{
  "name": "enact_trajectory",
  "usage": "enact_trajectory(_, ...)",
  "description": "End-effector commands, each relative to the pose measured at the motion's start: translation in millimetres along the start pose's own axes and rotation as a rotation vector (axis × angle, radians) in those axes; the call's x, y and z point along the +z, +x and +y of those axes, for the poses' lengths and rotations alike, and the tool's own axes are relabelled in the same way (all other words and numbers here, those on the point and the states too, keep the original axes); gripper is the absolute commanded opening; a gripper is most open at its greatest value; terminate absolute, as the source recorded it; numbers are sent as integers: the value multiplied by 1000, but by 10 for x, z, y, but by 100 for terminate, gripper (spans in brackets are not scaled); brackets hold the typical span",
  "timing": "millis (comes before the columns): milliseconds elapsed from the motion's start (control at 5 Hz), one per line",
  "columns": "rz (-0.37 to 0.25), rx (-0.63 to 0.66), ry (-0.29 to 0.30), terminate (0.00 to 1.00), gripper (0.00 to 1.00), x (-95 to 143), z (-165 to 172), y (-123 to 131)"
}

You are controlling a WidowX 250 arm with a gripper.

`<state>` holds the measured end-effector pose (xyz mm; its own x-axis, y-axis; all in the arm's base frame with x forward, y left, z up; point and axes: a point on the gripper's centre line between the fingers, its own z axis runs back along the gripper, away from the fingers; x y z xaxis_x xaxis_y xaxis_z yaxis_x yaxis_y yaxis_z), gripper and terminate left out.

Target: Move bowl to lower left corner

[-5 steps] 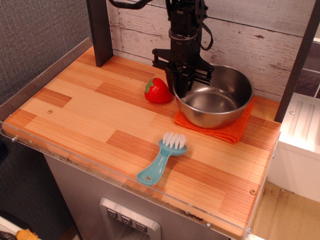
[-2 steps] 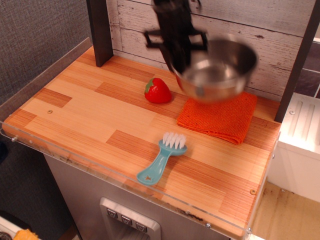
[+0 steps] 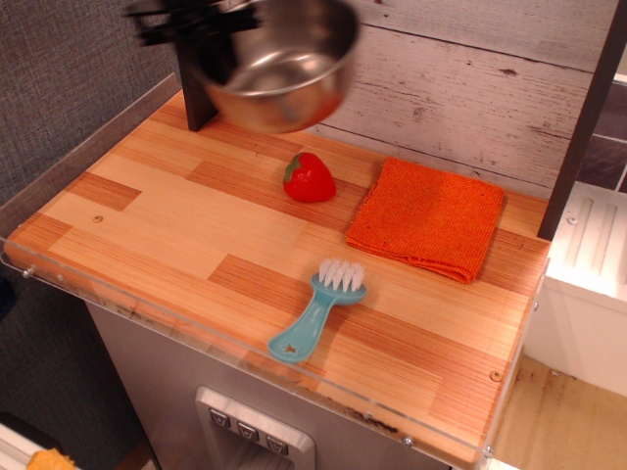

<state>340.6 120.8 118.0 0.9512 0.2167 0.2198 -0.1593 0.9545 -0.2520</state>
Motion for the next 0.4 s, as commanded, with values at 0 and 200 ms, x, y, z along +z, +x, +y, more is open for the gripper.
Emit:
enact_trajectory(0, 90, -77, 149, 0, 0, 16, 606, -374)
enact_trajectory(200, 122, -63, 166, 0, 0, -112, 738, -488)
